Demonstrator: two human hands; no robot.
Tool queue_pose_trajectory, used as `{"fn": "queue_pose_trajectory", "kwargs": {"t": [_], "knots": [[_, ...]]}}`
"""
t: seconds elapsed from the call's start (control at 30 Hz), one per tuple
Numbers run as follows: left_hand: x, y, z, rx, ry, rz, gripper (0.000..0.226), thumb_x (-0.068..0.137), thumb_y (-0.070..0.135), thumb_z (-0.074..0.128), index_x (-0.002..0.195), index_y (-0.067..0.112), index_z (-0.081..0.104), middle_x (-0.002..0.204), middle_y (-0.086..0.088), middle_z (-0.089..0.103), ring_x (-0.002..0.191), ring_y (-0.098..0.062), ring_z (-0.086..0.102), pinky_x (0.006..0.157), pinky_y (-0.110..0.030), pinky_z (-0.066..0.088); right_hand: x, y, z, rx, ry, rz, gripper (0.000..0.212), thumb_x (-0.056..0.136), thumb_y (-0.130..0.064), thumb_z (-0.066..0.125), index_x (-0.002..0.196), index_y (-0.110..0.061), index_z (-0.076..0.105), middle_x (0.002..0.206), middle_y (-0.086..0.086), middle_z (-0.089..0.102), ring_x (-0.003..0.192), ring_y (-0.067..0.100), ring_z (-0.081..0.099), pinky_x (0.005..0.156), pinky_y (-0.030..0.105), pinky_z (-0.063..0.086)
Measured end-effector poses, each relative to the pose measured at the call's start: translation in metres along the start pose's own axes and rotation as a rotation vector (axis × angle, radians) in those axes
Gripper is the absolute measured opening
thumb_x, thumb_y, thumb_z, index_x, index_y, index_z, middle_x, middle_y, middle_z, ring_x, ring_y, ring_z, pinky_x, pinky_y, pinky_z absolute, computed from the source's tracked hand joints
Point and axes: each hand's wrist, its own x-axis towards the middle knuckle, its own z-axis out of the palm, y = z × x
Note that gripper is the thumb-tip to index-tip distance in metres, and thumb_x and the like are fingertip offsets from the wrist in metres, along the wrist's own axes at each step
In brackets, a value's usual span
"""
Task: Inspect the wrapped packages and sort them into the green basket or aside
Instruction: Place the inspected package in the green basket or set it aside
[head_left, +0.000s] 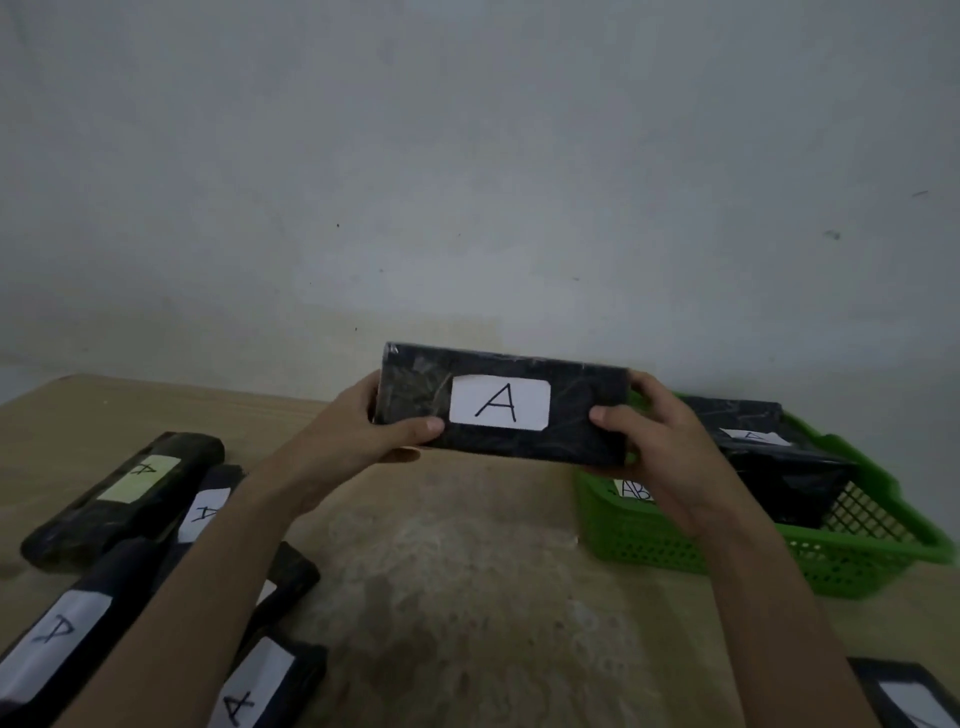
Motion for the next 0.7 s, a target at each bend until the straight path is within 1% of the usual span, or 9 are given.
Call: {"fn": "queue_pose_trajectory", "kwargs": {"t": [0.1, 0.2, 0.3, 0.4, 0.43, 0.53, 0.6, 0.67, 0.7], "knots": [[0.000, 0.004, 0.018, -0.013, 0.136, 0.024, 0.045, 0.077, 0.032, 0.069, 0.118, 0.021, 0.053, 0.110, 0.002, 0.064, 0.096, -0.015, 0.064, 0.077, -0.032, 0.056, -0.002, 0.001, 0.009, -0.009, 0.024, 0.010, 0.045, 0.089, -0.008, 0.060, 0.126, -0.028, 0.046, 0.110, 0.001, 0.062, 0.090, 0.017, 0.066, 0.065, 0.038, 0.059], [-0.001, 0.008, 0.029, -0.055, 0.316, 0.086, 0.023, 0.079, 0.032, 0.069, 0.098, 0.025, 0.060, 0.097, 0.004, 0.067, 0.087, -0.011, 0.066, 0.070, -0.028, 0.057, -0.006, 0.005, 0.021, -0.113, 0.045, -0.084, 0.070, 0.080, -0.019, 0.073, 0.135, -0.038, 0.034, 0.116, -0.012, 0.054, 0.096, 0.006, 0.061, 0.059, 0.021, 0.056], [-0.002, 0.009, 0.032, -0.009, 0.395, 0.132, 0.018, 0.077, 0.034, 0.071, 0.091, 0.026, 0.062, 0.092, 0.006, 0.069, 0.086, -0.011, 0.066, 0.075, -0.033, 0.057, -0.006, 0.008, 0.028, -0.185, 0.151, -0.182, 0.068, 0.075, -0.023, 0.078, 0.129, -0.037, 0.040, 0.109, -0.014, 0.057, 0.094, 0.000, 0.059, 0.061, 0.020, 0.056], [-0.001, 0.006, 0.032, 0.005, 0.396, 0.114, 0.025, 0.076, 0.037, 0.071, 0.095, 0.022, 0.064, 0.094, 0.004, 0.070, 0.088, -0.013, 0.067, 0.083, -0.040, 0.055, -0.005, 0.007, 0.028, -0.248, 0.174, -0.193, 0.063, 0.076, -0.023, 0.077, 0.126, -0.035, 0.041, 0.108, -0.011, 0.058, 0.094, 0.002, 0.059, 0.075, 0.030, 0.057], [-0.001, 0.005, 0.032, 0.002, 0.376, 0.105, 0.028, 0.075, 0.038, 0.071, 0.097, 0.022, 0.064, 0.095, 0.005, 0.070, 0.089, -0.013, 0.067, 0.084, -0.041, 0.055, -0.006, 0.006, 0.027, -0.258, 0.148, -0.179, 0.065, 0.078, -0.023, 0.076, 0.129, -0.036, 0.038, 0.110, -0.010, 0.058, 0.094, 0.001, 0.059, 0.076, 0.030, 0.057], [-0.003, 0.006, 0.027, -0.005, 0.268, 0.092, 0.044, 0.070, 0.049, 0.066, 0.106, 0.023, 0.062, 0.101, 0.005, 0.070, 0.095, -0.016, 0.066, 0.084, -0.040, 0.055, -0.007, 0.000, 0.016, -0.225, 0.009, -0.117, 0.071, 0.087, -0.017, 0.065, 0.141, -0.038, 0.025, 0.117, -0.010, 0.054, 0.089, -0.005, 0.058, 0.064, 0.015, 0.054], [-0.002, 0.008, 0.022, -0.007, 0.215, 0.103, 0.037, 0.075, 0.043, 0.063, 0.106, 0.024, 0.061, 0.104, 0.003, 0.069, 0.099, -0.018, 0.066, 0.085, -0.039, 0.055, -0.006, -0.002, 0.008, -0.162, -0.058, -0.103, 0.070, 0.089, -0.009, 0.060, 0.143, -0.037, 0.026, 0.122, -0.008, 0.055, 0.091, -0.002, 0.062, 0.070, 0.019, 0.055], [-0.003, 0.008, 0.020, -0.005, 0.207, 0.121, 0.022, 0.083, 0.029, 0.062, 0.104, 0.024, 0.061, 0.104, 0.001, 0.070, 0.099, -0.018, 0.066, 0.089, -0.040, 0.053, -0.005, -0.002, 0.005, -0.138, -0.052, -0.123, 0.065, 0.088, -0.004, 0.061, 0.138, -0.036, 0.036, 0.120, -0.006, 0.057, 0.096, 0.005, 0.064, 0.073, 0.028, 0.058], [-0.003, 0.008, 0.020, -0.015, 0.211, 0.122, 0.023, 0.084, 0.025, 0.062, 0.107, 0.021, 0.062, 0.105, -0.001, 0.070, 0.099, -0.019, 0.066, 0.092, -0.042, 0.052, -0.005, -0.002, 0.005, -0.143, -0.032, -0.138, 0.063, 0.086, -0.003, 0.063, 0.135, -0.036, 0.041, 0.118, -0.004, 0.058, 0.099, 0.010, 0.064, 0.076, 0.034, 0.059]]}}
